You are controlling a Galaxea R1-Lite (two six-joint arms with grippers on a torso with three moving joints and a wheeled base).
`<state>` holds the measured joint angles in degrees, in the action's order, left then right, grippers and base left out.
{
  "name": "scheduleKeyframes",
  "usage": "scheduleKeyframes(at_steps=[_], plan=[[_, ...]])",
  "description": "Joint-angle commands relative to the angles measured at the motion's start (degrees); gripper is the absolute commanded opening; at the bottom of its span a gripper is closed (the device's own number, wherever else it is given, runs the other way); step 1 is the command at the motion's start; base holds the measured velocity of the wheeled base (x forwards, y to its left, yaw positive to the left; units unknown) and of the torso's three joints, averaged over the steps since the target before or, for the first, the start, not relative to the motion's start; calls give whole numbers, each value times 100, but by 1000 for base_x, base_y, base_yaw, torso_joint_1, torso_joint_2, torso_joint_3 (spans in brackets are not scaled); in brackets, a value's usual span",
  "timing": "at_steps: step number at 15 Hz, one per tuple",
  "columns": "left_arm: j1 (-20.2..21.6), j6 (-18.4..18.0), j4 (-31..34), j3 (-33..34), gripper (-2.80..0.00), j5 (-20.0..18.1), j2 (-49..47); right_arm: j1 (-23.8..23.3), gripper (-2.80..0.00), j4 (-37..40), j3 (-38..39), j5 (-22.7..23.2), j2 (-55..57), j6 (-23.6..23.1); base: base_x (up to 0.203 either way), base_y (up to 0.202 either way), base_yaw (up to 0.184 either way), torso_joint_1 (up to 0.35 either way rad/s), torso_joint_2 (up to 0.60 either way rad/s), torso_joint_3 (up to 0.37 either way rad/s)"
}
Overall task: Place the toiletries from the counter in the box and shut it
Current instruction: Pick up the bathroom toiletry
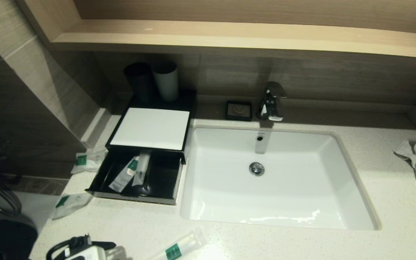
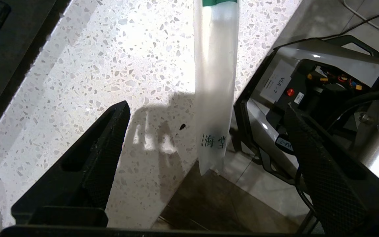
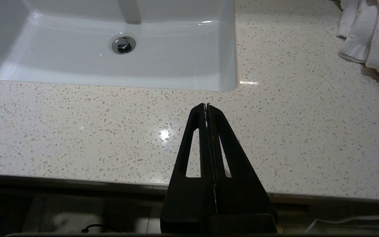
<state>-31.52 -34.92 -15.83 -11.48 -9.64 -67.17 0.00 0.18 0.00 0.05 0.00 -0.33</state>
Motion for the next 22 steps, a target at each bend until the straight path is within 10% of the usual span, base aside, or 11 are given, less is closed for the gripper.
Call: scheduleKeyframes(at_steps=[1, 9, 22], plan=[[3, -12, -661, 258, 0, -18, -401, 0, -280, -1, 0, 4, 0, -2, 0, 0, 0, 0, 0, 0], [56, 63, -3166, 1107, 0, -20, -1798, 0, -280, -1, 0, 4, 0, -2, 0, 0, 0, 0, 0, 0], [76, 179, -3299, 1148, 0, -73, -1958, 0, -280, -1, 0, 4, 0, -2, 0, 0, 0, 0, 0, 0]])
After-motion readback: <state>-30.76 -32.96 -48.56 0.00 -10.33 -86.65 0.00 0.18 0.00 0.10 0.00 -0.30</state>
